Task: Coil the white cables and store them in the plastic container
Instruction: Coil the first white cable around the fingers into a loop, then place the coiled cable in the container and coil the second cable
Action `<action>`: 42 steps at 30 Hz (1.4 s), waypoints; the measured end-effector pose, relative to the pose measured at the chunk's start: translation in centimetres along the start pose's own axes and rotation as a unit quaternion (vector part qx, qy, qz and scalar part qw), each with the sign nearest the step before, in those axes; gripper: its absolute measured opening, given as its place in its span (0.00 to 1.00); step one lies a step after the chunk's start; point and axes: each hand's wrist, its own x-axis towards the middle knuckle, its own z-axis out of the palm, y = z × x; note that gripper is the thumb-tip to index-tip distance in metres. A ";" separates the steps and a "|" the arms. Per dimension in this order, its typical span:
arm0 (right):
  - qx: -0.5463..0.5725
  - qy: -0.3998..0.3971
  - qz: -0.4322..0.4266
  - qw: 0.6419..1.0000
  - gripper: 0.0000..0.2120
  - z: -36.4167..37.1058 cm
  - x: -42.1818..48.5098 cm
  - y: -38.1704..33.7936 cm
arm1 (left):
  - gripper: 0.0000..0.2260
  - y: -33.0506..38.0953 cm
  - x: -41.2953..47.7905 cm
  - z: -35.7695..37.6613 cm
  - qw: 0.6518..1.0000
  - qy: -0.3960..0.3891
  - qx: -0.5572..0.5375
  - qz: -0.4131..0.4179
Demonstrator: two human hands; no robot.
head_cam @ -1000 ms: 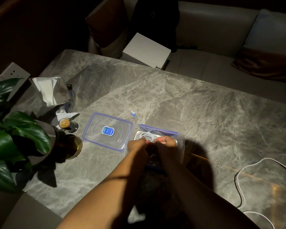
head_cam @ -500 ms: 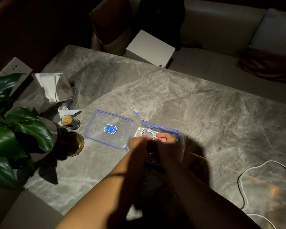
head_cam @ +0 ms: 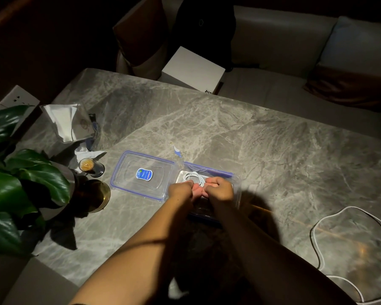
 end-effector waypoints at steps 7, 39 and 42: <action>-0.049 -0.007 -0.004 0.999 0.10 -0.7 -0.2 0.5 | 0.05 0.2 -2.4 -0.6 0.997 -0.034 0.055 0.046; -0.521 -0.050 -0.215 0.825 0.29 -8.2 -14.1 -3.3 | 0.19 -2.8 -14.7 -7.1 0.581 -0.028 0.667 0.465; -0.505 -0.019 -0.198 0.840 0.28 -9.6 -14.5 -2.1 | 0.20 -3.7 -14.9 -5.9 0.550 -0.041 0.687 0.473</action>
